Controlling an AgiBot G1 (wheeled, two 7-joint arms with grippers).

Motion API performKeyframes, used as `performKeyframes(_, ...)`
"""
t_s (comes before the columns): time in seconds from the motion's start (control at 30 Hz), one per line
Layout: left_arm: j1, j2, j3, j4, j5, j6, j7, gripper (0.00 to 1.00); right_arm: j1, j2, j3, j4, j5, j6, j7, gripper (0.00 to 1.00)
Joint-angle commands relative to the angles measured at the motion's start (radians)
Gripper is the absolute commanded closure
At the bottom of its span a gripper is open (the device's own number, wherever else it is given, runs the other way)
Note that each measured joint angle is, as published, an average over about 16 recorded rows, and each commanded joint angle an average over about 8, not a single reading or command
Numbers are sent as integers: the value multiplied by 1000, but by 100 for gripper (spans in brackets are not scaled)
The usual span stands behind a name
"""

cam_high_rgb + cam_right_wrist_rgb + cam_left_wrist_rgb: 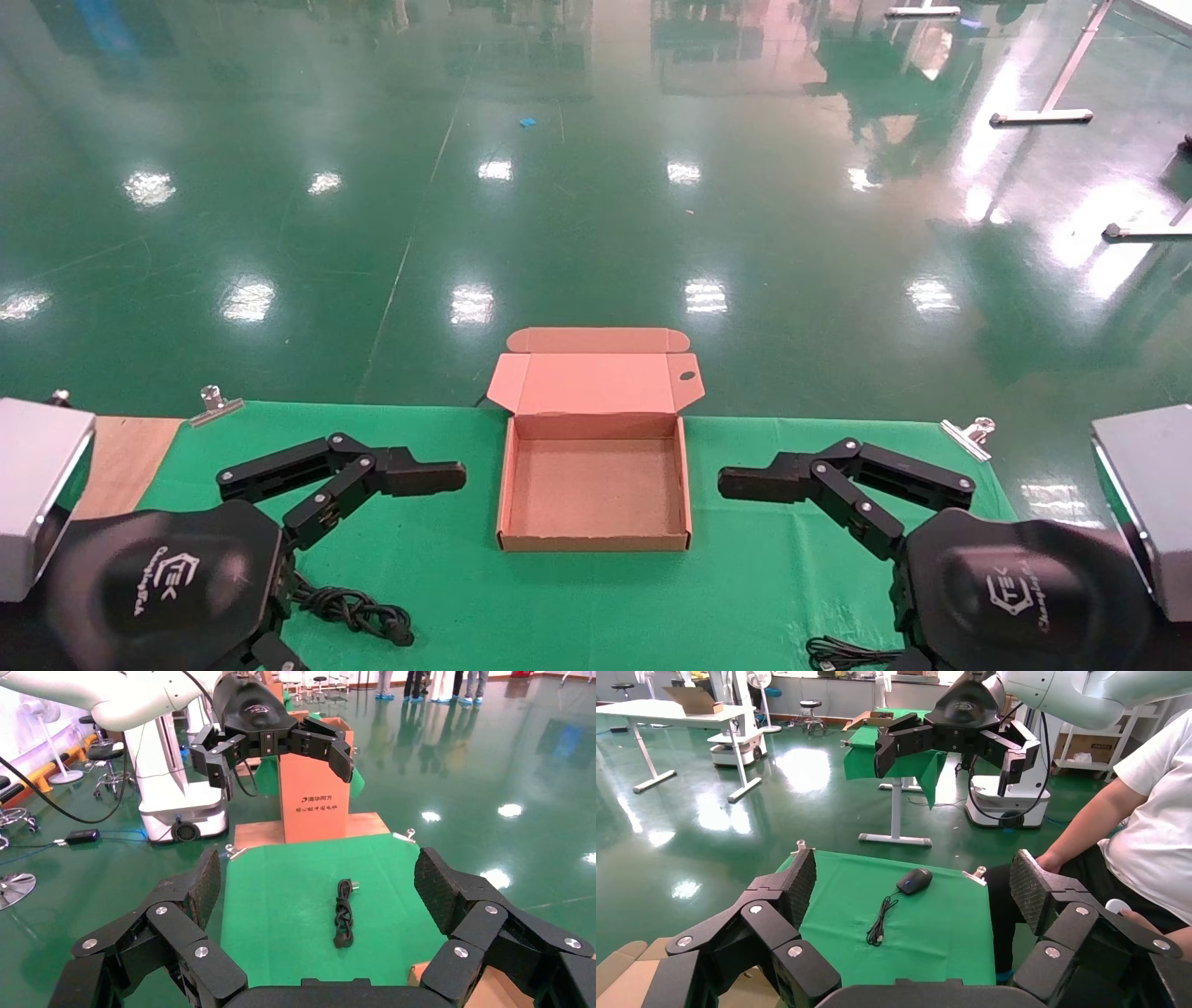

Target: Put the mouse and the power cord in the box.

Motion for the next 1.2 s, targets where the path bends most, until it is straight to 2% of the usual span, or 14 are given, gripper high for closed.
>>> performKeyframes(0.03,0,0,0,0,0,0,0,0,0,0,0,0,0,0,0,0)
performKeyframes(1.2,1,-2,4,1,13,4,7,0,-5,-6,-8,-5,-13,0,-5,0)
